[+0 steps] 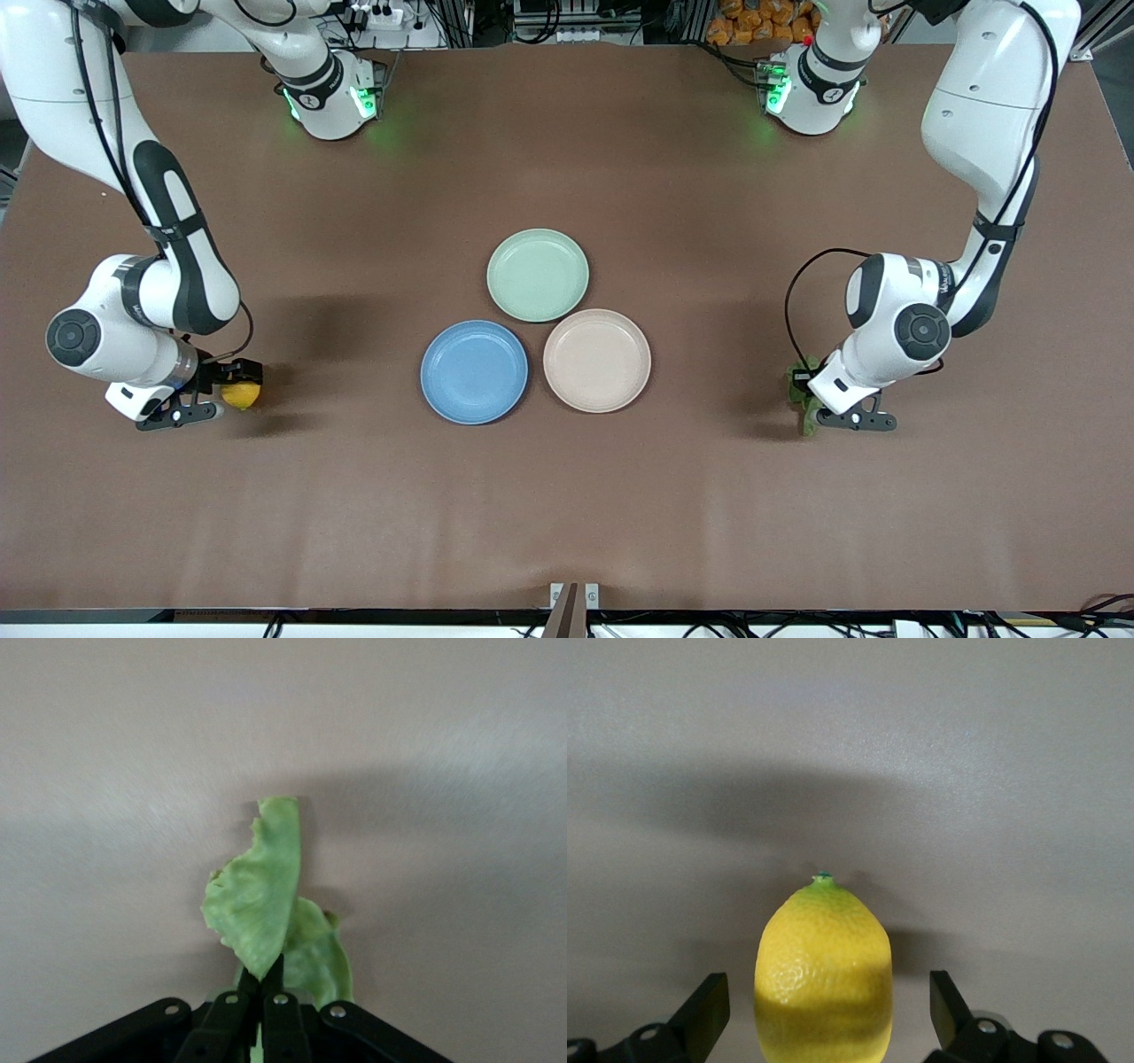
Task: Place lemon and lettuce in plates
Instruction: 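Grasp the lettuce with the left gripper while the right gripper grasps the lemon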
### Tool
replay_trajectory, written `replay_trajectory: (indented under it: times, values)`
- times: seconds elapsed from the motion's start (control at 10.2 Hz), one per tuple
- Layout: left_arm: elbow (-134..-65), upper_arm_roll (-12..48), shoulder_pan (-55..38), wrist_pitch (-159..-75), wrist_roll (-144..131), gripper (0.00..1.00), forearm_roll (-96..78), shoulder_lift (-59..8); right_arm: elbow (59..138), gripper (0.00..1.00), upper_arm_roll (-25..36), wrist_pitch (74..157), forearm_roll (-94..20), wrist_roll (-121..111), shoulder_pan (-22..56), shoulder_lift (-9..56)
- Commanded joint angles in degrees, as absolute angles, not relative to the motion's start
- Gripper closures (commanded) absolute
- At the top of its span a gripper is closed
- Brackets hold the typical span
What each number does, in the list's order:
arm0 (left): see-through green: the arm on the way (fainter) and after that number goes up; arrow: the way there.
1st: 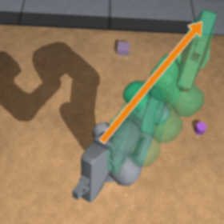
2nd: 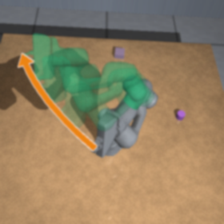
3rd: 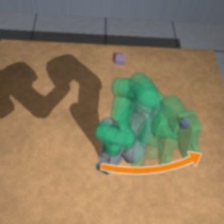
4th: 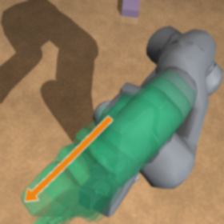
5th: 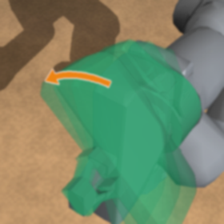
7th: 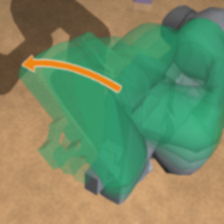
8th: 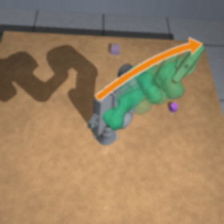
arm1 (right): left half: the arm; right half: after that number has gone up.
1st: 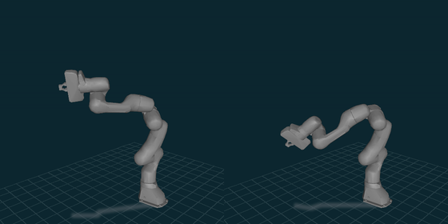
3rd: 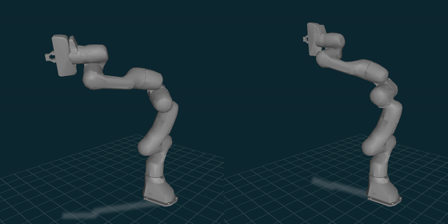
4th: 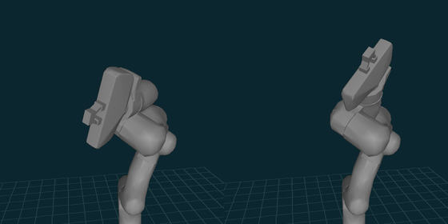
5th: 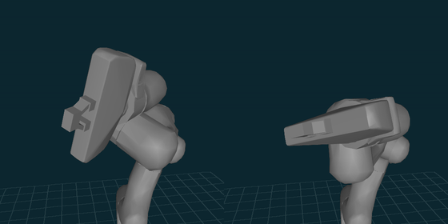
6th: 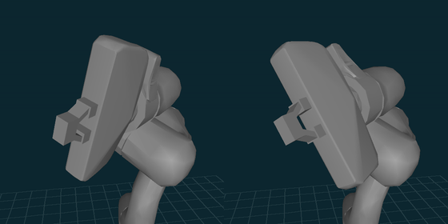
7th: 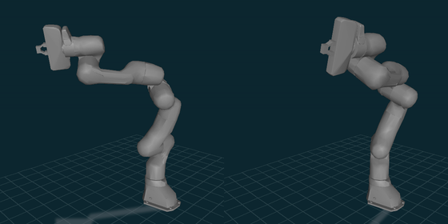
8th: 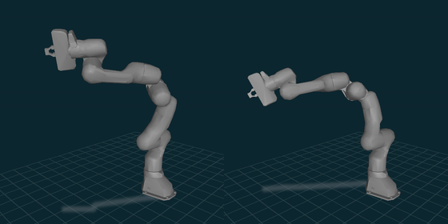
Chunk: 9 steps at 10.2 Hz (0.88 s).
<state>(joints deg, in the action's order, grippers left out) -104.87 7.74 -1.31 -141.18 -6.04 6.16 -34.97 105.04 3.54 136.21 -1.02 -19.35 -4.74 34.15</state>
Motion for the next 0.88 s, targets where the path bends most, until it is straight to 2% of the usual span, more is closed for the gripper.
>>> replay_trajectory:
  times: [0.0,0.1,0.39,0.59,0.78]
  values:
    - [-105.12,8.08,-2.10,-135.72,-7.63,1.00,7.38,-28.59,104.59,0.41,3.25,136.67,-2.11,-20.65,-4.66,34.72]
    - [-104.77,8.61,-2.72,-135.09,-9.82,1.00,7.38,-27.26,104.59,0.61,3.25,136.58,-2.11,-20.65,-4.66,34.72]
    - [-97.93,9.84,-10.51,-127.64,-22.10,1.00,7.12,-27.42,102.84,1.00,2.90,134.40,-1.93,-21.18,-3.52,33.41]
    - [-95.54,9.84,-15.80,-126.47,-31.25,1.00,6.86,-28.30,96.19,1.00,2.46,122.93,-2.11,-19.61,-1.68,32.79]
    - [-91.95,9.76,-21.50,-126.47,-40.47,1.00,6.86,-32.06,88.19,1.00,-0.86,111.32,-4.99,-9.90,0.43,32.61]
